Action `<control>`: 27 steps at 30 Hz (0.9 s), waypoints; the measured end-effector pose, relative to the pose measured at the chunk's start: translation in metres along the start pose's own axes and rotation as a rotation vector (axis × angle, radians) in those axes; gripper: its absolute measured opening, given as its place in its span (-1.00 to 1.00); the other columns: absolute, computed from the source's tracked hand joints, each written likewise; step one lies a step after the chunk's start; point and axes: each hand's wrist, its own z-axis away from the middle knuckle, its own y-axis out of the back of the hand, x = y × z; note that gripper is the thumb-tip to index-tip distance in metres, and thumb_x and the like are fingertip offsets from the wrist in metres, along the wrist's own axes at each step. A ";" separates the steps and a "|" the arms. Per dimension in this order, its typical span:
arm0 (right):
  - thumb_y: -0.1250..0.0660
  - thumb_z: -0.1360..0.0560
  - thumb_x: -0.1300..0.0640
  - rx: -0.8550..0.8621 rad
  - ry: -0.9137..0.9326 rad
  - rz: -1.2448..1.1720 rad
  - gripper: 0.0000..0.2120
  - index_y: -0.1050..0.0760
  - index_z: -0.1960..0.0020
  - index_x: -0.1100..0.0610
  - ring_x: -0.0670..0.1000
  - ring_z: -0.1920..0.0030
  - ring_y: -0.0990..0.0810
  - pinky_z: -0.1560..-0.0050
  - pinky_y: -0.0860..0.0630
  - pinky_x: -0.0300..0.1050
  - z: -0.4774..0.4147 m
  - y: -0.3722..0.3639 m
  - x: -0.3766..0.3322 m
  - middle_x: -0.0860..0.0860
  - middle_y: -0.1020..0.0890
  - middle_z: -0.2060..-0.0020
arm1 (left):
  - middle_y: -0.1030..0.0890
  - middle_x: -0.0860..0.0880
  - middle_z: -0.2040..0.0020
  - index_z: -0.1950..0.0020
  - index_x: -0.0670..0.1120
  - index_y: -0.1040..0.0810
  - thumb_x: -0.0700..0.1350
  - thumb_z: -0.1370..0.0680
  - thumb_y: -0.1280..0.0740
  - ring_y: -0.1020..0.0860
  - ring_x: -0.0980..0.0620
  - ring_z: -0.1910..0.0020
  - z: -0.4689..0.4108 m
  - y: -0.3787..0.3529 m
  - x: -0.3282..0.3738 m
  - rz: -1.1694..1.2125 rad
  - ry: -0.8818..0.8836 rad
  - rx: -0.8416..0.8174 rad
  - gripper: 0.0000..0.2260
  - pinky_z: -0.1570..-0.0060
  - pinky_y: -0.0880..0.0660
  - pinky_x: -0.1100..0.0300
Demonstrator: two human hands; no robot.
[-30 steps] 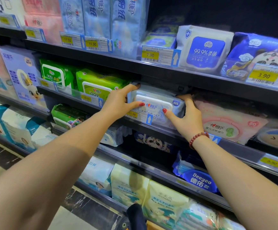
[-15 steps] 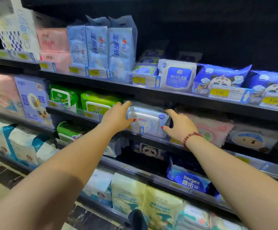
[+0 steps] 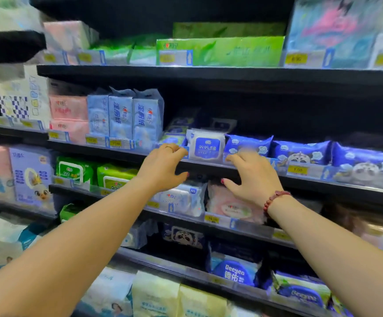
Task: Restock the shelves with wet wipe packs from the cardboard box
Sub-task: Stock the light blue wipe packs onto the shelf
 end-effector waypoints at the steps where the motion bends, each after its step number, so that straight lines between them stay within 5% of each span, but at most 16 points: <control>1: -0.37 -0.41 -0.11 0.012 -0.012 0.006 -0.53 -0.47 -0.24 0.08 0.13 -0.13 -0.49 -0.08 -0.43 0.03 -0.001 0.008 0.006 0.04 -0.57 -0.08 | -0.48 -0.09 -0.28 -0.37 -0.03 -0.40 0.09 -0.49 -0.37 -0.40 -0.11 -0.30 -0.005 0.006 0.005 0.003 -0.010 0.015 -0.51 -0.13 -0.44 0.02; 12: -0.31 -0.45 -0.13 0.053 -0.145 0.062 -0.49 -0.38 -0.34 0.03 0.09 -0.18 -0.44 -0.11 -0.35 -0.04 -0.028 0.033 0.056 -0.01 -0.50 -0.20 | -0.43 0.00 -0.33 -0.39 0.00 -0.40 0.11 -0.45 -0.42 -0.36 -0.02 -0.31 -0.049 0.015 0.020 0.199 -0.004 0.152 -0.46 -0.19 -0.43 0.08; 22: -0.20 -0.47 -0.30 -0.159 -0.269 0.125 -0.37 -0.24 -0.45 -0.05 -0.01 -0.28 -0.45 -0.24 -0.37 -0.10 -0.053 0.011 0.115 -0.08 -0.44 -0.33 | -0.28 0.06 -0.47 -0.48 0.11 -0.30 0.03 -0.52 -0.38 -0.20 0.09 -0.46 -0.116 -0.031 0.063 0.361 -0.146 0.076 -0.45 -0.37 -0.28 0.17; 27: -0.10 -0.46 -0.38 -0.127 -0.299 0.102 -0.48 -0.42 -0.26 -0.10 -0.05 -0.12 -0.50 -0.12 -0.39 -0.11 -0.050 -0.002 0.124 -0.14 -0.58 -0.13 | -0.49 0.09 -0.31 -0.42 0.11 -0.40 0.04 -0.57 -0.31 -0.40 0.09 -0.30 -0.141 -0.057 0.068 0.350 -0.129 0.027 -0.59 -0.24 -0.37 0.22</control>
